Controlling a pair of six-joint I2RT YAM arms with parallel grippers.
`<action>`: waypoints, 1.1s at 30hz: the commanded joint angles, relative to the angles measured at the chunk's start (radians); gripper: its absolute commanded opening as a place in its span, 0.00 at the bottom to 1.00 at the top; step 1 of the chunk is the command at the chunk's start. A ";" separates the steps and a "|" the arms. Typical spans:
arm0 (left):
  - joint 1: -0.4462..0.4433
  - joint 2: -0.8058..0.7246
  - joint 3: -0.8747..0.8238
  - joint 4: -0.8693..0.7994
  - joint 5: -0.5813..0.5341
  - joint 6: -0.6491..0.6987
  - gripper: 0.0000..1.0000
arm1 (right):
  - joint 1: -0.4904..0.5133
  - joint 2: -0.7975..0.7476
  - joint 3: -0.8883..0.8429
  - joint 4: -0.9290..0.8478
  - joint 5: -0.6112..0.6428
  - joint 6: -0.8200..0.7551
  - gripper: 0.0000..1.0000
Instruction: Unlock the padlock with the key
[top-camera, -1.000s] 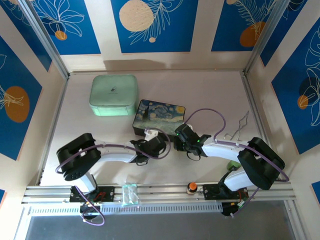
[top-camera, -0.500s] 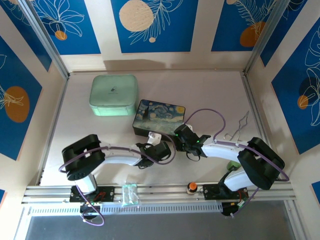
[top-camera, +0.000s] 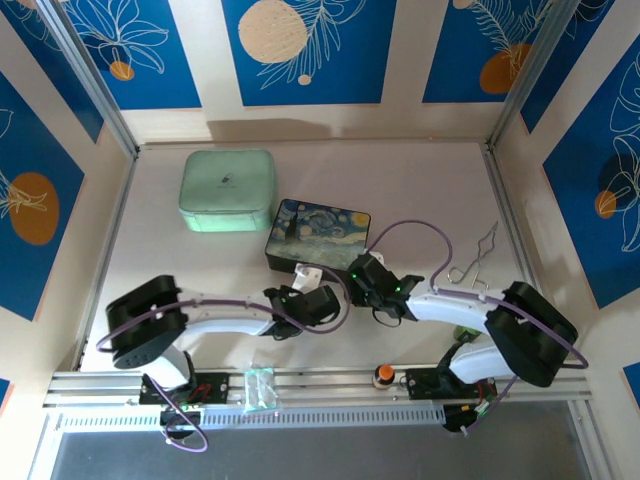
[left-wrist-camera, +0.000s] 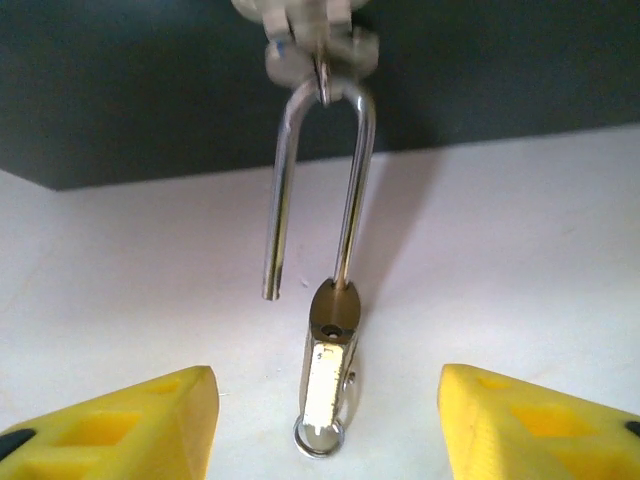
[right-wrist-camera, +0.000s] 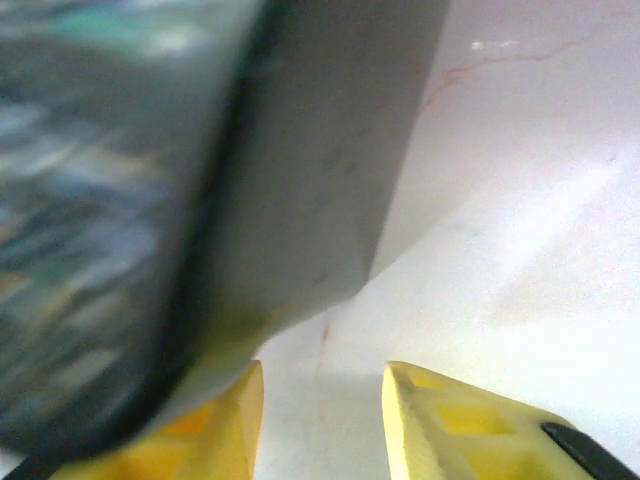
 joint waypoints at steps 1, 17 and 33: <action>-0.008 -0.122 -0.036 0.030 0.006 0.025 0.64 | 0.044 -0.073 -0.012 0.021 0.019 -0.006 0.42; 0.205 -0.478 -0.215 0.117 0.268 0.015 0.91 | 0.235 0.182 0.294 -0.045 -0.034 0.088 0.71; 0.262 -0.500 -0.313 0.187 0.320 -0.033 0.91 | 0.201 0.356 0.319 0.114 -0.105 0.078 0.46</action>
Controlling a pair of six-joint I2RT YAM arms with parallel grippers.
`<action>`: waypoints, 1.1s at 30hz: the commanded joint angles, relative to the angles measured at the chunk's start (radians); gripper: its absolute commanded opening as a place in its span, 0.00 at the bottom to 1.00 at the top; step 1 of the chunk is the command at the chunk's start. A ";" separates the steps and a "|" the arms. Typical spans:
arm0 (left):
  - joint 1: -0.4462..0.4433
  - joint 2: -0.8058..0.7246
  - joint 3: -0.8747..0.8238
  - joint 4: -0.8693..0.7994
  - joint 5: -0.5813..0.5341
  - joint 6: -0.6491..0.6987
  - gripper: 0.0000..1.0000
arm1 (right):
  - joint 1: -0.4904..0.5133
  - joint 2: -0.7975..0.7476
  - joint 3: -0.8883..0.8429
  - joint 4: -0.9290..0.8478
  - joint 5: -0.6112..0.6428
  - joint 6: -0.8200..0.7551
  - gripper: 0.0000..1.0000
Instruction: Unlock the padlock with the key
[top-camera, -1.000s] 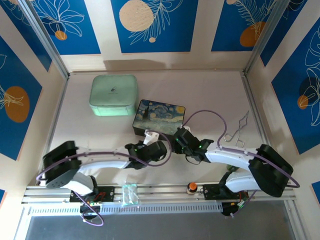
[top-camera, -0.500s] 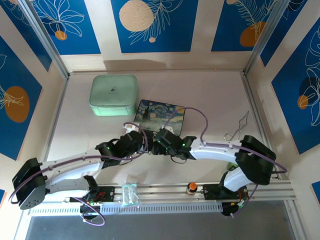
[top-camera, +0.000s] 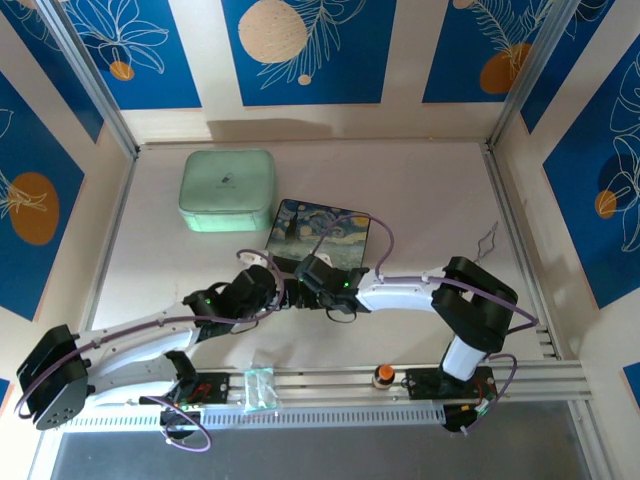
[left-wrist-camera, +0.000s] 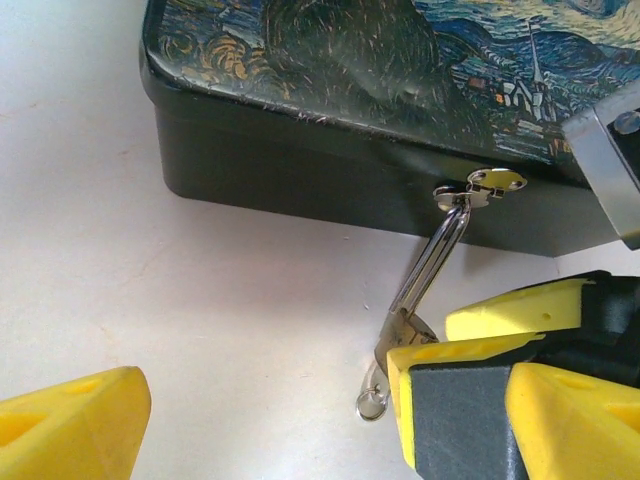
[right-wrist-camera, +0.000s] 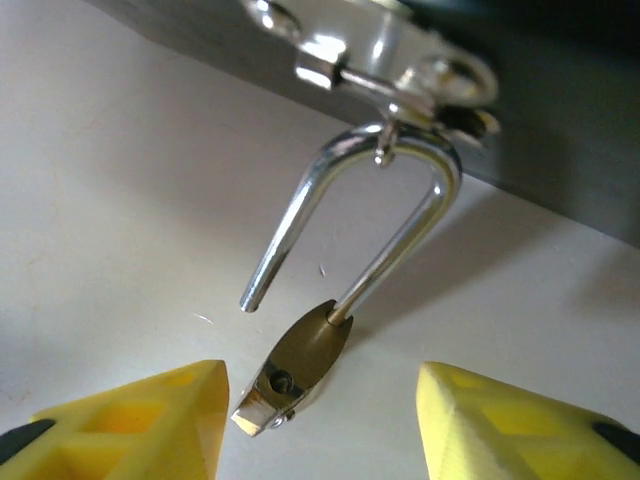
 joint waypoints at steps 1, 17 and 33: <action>0.005 0.021 -0.017 0.057 0.039 -0.011 0.91 | -0.015 0.018 -0.031 0.150 -0.070 0.003 0.40; 0.061 0.096 0.055 0.079 0.032 0.085 0.91 | -0.057 -0.088 -0.326 0.443 -0.125 0.100 0.06; 0.243 0.456 0.316 0.203 0.023 0.331 0.92 | -0.100 -0.129 -0.497 0.624 -0.162 0.204 0.04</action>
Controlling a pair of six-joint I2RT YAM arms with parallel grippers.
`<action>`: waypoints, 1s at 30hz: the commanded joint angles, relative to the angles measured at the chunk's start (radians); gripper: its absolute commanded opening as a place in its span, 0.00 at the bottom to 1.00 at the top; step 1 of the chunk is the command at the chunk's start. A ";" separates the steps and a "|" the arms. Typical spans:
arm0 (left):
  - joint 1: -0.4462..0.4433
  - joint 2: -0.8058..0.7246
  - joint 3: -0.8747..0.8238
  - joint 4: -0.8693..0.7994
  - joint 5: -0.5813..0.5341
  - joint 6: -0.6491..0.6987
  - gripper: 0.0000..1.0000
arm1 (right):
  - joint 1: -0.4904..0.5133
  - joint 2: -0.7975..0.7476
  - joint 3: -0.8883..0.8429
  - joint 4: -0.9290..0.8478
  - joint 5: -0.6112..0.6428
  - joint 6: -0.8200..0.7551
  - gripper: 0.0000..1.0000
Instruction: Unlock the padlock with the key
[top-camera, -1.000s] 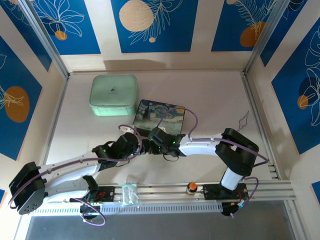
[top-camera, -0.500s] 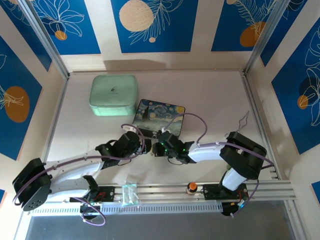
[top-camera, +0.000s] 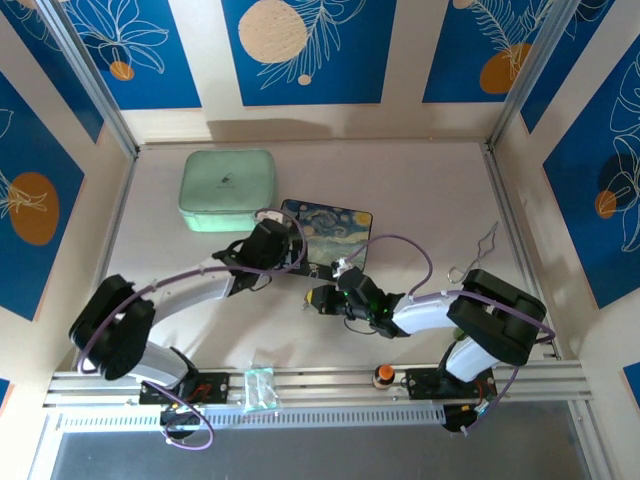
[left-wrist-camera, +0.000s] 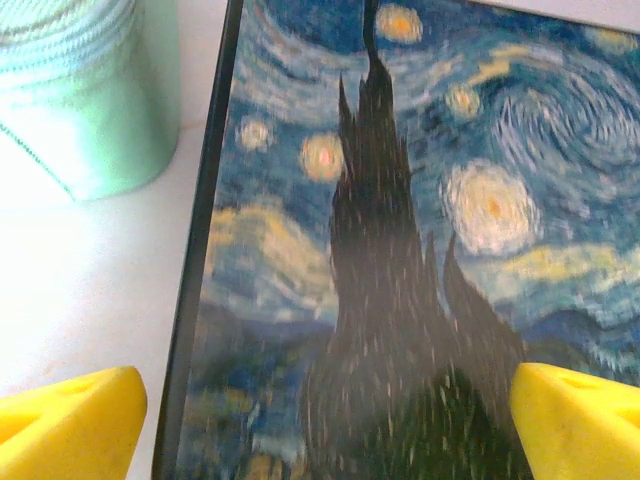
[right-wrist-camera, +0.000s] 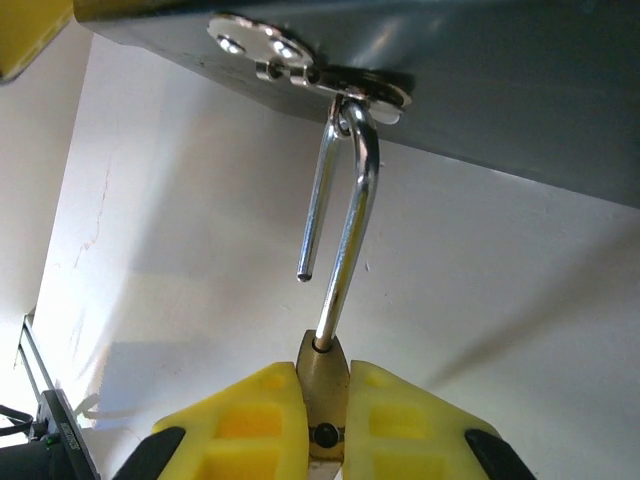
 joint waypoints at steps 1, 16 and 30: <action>0.011 0.053 0.039 0.047 -0.006 0.065 0.91 | -0.019 0.017 -0.050 -0.080 -0.007 0.095 0.04; -0.012 0.067 -0.122 0.042 -0.006 -0.073 0.78 | 0.004 0.046 -0.063 0.025 0.249 0.182 0.04; -0.030 0.055 -0.203 0.102 0.054 -0.163 0.74 | 0.061 0.165 -0.037 0.057 0.469 0.353 0.03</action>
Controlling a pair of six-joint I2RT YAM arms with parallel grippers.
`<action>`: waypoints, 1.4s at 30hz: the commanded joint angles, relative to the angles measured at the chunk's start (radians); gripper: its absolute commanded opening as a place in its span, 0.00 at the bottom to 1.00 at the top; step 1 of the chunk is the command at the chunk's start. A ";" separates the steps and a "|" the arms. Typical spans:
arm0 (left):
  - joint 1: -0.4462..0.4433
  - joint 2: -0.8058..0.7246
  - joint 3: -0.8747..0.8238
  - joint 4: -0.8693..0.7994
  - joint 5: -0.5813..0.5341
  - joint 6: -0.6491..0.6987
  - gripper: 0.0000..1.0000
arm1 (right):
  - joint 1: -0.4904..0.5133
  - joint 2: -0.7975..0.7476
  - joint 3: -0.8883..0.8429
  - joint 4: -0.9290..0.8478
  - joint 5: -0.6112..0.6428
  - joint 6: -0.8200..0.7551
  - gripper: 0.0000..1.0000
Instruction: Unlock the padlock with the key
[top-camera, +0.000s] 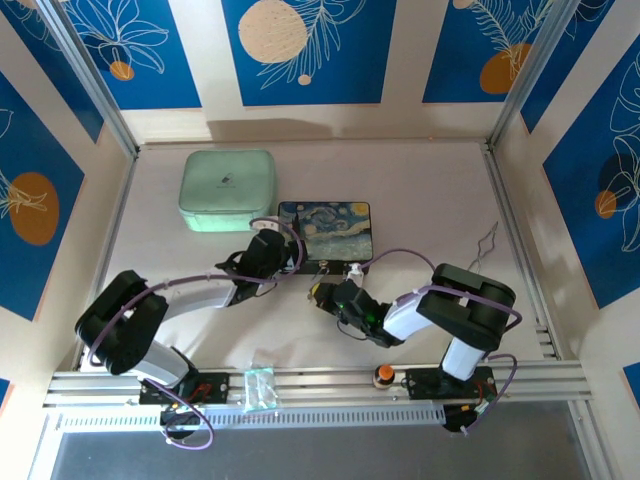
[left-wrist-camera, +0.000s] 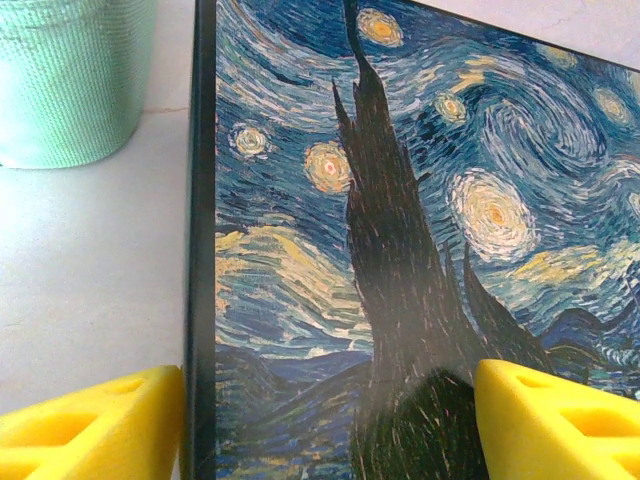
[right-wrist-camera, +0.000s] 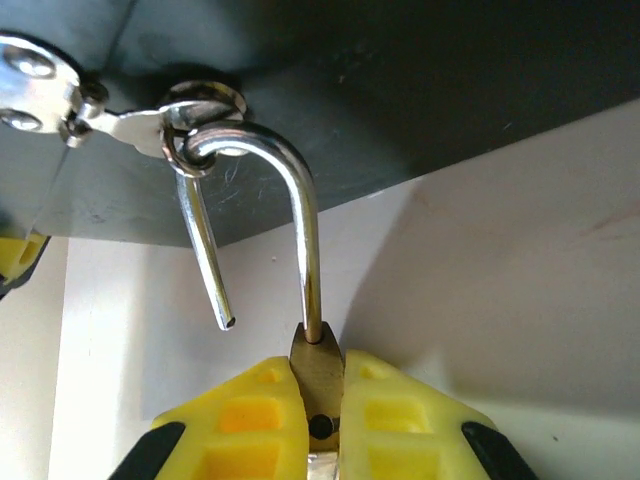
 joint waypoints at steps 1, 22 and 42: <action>-0.013 0.035 -0.055 -0.173 0.026 0.003 0.73 | -0.005 -0.008 -0.005 -0.175 0.150 0.047 0.03; -0.010 0.072 -0.063 -0.164 -0.014 0.042 0.73 | -0.023 -0.012 -0.141 0.186 0.141 -0.004 0.01; -0.010 0.082 -0.074 -0.172 -0.019 0.030 0.72 | 0.043 0.018 -0.160 0.392 0.242 -0.051 0.01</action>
